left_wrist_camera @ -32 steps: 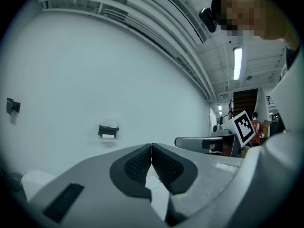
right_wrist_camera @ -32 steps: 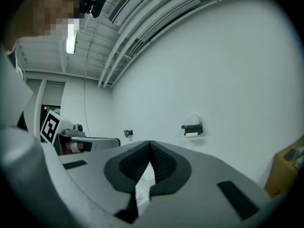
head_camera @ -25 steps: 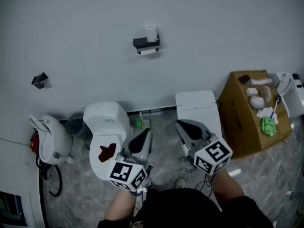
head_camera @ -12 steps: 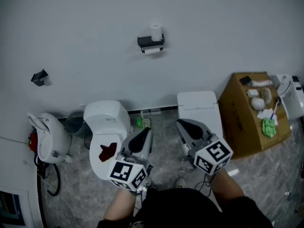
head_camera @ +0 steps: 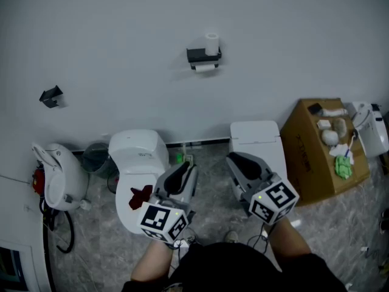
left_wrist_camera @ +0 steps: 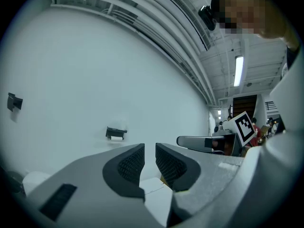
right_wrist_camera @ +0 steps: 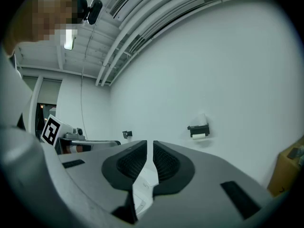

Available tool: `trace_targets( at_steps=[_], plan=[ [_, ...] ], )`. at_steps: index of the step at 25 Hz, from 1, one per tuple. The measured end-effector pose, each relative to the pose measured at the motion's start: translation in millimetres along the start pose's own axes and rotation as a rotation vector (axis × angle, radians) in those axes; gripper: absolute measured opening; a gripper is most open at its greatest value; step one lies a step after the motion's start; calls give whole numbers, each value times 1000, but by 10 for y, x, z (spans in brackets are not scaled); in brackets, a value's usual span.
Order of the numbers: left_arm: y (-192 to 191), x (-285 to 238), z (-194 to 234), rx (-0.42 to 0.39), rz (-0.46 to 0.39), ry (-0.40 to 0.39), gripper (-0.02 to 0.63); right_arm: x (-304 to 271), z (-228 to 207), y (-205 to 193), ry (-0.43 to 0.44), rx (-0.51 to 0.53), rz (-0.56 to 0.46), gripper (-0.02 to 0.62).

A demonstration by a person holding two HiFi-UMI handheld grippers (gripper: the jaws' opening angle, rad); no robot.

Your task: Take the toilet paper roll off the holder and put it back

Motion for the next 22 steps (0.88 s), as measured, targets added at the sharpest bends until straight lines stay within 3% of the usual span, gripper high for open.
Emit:
trace_targets(
  at_steps=[14,22],
  plan=[
    [225,384,849,-23,5,-91,74,-666,655,-21,-75,8,-5,97],
    [173,575,1161,26,3,-138,75,-829,977,-77,-128,25,30,104]
  ],
)
Point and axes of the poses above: the fingertips, and each gripper's own axes: x backward along the fingers, z to its left, y out of its top, the point moved 9 cm from there along x, backward along the fingers, and after that the axes turned 3 degrees about x, right-handed, at the moved point
